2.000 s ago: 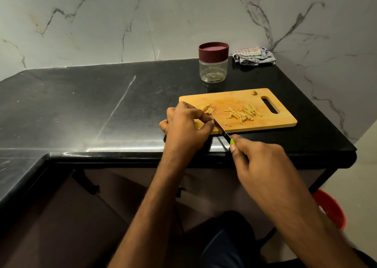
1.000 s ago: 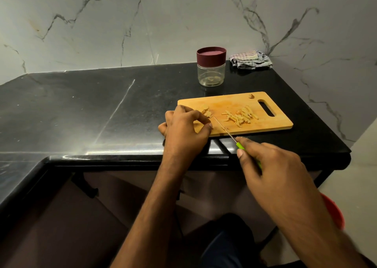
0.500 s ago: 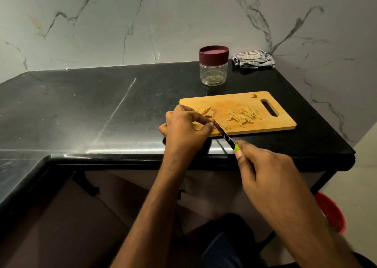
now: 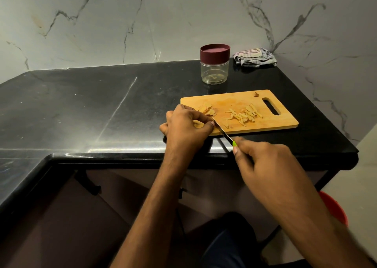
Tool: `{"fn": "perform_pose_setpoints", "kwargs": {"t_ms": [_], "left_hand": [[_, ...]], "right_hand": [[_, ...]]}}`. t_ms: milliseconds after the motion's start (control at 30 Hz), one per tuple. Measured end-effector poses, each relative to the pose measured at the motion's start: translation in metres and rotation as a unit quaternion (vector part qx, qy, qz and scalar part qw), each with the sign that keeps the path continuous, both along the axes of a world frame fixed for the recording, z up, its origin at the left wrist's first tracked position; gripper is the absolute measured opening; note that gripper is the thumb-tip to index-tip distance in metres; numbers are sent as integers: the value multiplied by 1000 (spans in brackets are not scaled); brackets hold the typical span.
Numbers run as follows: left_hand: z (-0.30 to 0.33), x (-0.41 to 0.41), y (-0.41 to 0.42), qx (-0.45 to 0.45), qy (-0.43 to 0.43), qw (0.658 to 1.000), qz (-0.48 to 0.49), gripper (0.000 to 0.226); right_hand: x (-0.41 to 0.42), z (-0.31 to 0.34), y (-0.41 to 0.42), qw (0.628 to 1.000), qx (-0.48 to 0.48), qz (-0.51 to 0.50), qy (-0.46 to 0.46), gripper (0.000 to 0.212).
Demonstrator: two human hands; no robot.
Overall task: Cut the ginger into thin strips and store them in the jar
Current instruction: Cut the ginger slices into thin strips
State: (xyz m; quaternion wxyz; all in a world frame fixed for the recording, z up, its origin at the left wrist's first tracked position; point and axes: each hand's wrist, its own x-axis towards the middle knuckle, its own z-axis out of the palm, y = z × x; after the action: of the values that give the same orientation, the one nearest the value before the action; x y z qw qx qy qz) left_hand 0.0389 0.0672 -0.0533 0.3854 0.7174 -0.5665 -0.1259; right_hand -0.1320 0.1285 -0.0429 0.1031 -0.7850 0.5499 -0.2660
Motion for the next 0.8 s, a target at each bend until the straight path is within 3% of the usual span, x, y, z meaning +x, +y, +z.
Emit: {"fn": "perform_pose_setpoints", "kwargs": {"t_ms": [133,300,667,800], "left_hand": [[-1,1,1,-7,-11,1000,-5,7],[-3,0,3,-33,-36,999,-21,5],[-5,-5,2,-26,-160,981,-103,34],[-6,-3,1,-32,-126,988,-83,40]], "right_hand": [[-14,0,9,999,-10,-32,-17,31],[-16,-7,5,997,-31,-59,47,42],[-14,-12,1,997,-30,-50,42,44],[-16,-11,2,998,-43,-37,13,41]]}}
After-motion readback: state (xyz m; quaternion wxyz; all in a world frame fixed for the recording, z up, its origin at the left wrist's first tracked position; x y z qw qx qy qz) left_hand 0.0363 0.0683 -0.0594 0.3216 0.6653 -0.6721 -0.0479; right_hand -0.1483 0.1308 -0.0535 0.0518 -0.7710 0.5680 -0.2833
